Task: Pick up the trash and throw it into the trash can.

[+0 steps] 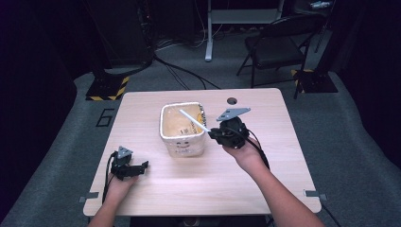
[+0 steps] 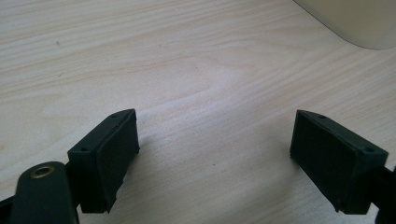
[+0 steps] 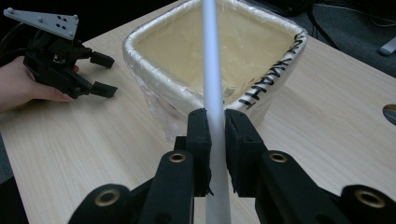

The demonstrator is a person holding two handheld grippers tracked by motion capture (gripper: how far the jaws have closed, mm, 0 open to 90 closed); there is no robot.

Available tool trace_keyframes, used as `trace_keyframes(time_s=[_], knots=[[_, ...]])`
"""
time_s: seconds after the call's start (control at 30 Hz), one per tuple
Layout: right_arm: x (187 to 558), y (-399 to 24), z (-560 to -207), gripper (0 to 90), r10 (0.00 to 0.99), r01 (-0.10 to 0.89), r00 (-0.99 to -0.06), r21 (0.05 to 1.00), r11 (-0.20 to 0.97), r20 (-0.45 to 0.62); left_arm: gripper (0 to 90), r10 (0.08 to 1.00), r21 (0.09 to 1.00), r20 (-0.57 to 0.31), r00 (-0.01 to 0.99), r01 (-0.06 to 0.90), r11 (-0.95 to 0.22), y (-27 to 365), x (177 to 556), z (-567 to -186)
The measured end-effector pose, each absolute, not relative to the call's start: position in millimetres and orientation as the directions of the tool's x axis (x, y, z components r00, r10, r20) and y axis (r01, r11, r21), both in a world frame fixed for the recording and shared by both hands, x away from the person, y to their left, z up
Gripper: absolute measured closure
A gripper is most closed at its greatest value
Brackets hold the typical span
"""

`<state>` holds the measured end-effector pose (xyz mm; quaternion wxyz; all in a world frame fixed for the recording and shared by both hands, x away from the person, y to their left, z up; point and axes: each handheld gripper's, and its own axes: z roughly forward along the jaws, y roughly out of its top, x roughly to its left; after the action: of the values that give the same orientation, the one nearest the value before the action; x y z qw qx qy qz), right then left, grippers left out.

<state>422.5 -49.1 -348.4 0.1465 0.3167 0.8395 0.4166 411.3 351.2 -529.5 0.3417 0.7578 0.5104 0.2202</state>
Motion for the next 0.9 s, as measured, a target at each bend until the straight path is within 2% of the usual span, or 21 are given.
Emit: trace_keyframes(time_s=[0.9], knots=[[455.6, -4.7, -361.2, 79.7, 0.646, 0.435, -0.764, 0.735, 0.52, -0.005, 15.3, 0.924, 0.743, -0.016, 0.381, 0.623, -0.244, 351.2, 411.5, -529.4]])
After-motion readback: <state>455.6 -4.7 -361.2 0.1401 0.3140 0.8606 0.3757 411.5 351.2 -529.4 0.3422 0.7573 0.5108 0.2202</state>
